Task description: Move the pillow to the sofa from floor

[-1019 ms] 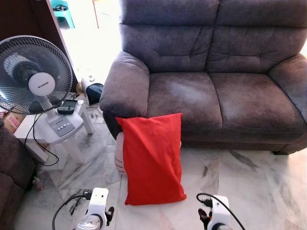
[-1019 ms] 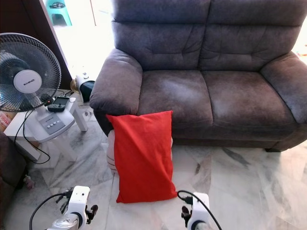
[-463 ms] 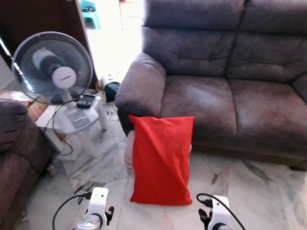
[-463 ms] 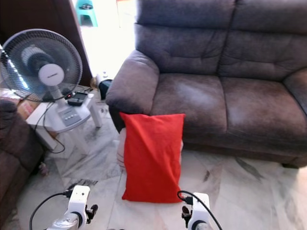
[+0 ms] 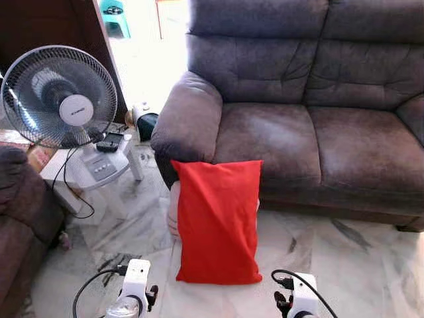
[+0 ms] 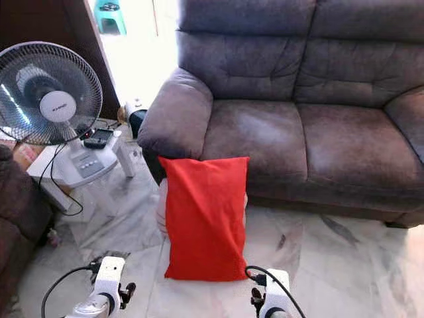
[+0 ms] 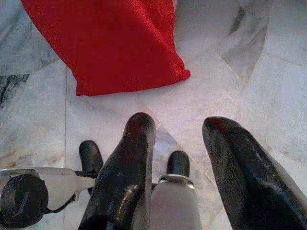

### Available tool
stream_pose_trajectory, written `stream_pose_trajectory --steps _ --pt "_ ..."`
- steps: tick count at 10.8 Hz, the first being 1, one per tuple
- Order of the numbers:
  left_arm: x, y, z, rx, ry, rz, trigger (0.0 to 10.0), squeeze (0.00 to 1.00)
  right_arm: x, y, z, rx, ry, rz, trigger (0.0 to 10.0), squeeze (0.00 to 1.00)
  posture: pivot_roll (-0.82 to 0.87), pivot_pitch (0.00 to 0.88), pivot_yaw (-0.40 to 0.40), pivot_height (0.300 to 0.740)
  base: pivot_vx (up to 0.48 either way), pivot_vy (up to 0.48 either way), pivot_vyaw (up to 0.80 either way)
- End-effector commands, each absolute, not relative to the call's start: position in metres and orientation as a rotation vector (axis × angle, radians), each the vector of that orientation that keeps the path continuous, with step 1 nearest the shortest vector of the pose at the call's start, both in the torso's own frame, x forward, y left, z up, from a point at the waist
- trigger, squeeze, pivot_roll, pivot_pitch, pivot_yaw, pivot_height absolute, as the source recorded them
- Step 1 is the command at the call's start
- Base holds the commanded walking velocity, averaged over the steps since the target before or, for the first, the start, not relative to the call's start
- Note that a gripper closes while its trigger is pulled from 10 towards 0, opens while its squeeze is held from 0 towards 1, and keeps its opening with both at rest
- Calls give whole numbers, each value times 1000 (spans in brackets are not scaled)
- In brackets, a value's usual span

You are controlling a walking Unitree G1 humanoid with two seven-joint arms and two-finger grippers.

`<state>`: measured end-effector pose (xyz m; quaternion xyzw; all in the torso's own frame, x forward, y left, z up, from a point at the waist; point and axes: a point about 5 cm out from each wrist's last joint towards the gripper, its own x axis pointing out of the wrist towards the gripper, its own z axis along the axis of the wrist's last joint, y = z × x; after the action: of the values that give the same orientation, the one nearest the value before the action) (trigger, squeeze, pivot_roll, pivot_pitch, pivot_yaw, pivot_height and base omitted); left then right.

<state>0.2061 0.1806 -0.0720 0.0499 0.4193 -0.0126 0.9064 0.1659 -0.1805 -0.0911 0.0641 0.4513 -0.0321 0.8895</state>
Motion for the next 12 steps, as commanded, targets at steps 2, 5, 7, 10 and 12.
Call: stream_pose_trajectory --steps 2,5,7,10,12 --pt "201 182 -75 108 883 -29 10000 0 166 -184 -91 95 955 -56 10000 0 -8 0 -1 740 261 0 0" --pt "201 182 -75 110 885 -31 10000 0 163 -182 -93 122 960 -69 10000 0 -9 0 0 740 262 0 267" --pt "202 181 -75 110 884 -33 10000 0 161 -180 -94 118 964 -67 10000 0 -9 0 -1 740 262 0 0" --pt "202 180 -75 108 884 -36 10000 0 161 -181 -93 122 962 -73 10000 0 -10 0 -1 740 264 0 0" --pt "202 180 -75 106 884 -37 10000 0 163 -182 -93 124 963 -78 10000 0 -9 0 -1 740 262 0 0"
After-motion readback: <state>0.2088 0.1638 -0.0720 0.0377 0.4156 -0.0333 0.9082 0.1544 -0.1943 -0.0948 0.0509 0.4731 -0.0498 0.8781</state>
